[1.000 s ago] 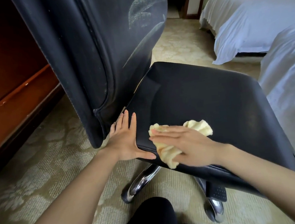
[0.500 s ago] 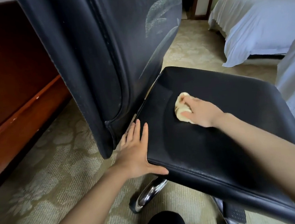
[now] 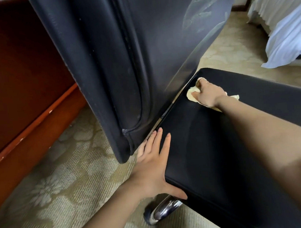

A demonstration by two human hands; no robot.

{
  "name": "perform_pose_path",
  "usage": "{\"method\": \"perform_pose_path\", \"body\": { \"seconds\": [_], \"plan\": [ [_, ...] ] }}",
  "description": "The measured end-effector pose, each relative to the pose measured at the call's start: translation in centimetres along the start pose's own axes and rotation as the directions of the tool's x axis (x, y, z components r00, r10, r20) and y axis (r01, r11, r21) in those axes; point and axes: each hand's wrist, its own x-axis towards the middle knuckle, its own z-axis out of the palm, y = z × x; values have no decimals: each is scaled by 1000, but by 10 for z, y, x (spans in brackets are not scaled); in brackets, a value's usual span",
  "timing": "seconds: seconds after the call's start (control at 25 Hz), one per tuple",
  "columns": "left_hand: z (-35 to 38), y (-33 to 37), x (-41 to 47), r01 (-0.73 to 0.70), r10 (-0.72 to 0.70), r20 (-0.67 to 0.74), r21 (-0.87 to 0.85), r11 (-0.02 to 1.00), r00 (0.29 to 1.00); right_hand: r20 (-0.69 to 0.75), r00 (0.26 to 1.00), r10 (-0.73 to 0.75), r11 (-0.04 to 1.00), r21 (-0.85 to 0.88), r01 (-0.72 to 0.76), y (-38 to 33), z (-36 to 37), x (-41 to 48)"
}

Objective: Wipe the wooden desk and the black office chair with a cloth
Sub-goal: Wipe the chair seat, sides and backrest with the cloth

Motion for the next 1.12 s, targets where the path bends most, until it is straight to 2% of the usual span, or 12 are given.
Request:
{"method": "perform_pose_path", "body": {
  "seconds": [0.12,0.28,0.56,0.68,0.76,0.84,0.88,1.0,1.12],
  "plan": [
    [-2,-5,4,-3,2,4,21,1000,1000,-9,988,-152,988,-36,151,-4,4,-18],
    [-5,-6,5,2,-2,29,0,1000,1000,66,919,-388,922,4,388,-24,15,-68],
    [-13,1,3,23,-19,79,-39,999,997,230,797,-559,826,68,560,-32,10,-185],
    [-15,3,1,25,-22,83,-33,999,996,210,709,-673,734,74,675,-23,8,-233],
    [-15,3,0,23,-20,79,-34,999,997,163,690,-705,700,1,714,-14,9,-249],
    [-14,2,0,22,-20,72,-30,999,997,66,712,-699,706,-102,701,-8,8,-249],
    [-13,1,0,21,-19,69,-28,999,997,27,751,-660,743,-126,658,-6,5,-242],
    [-10,-1,2,12,-10,49,-29,1000,999,13,924,-383,922,-57,383,11,-9,-201],
    [-6,-4,2,2,-2,11,-11,1000,1000,16,993,-116,985,-125,117,34,-17,-146]
  ]
}}
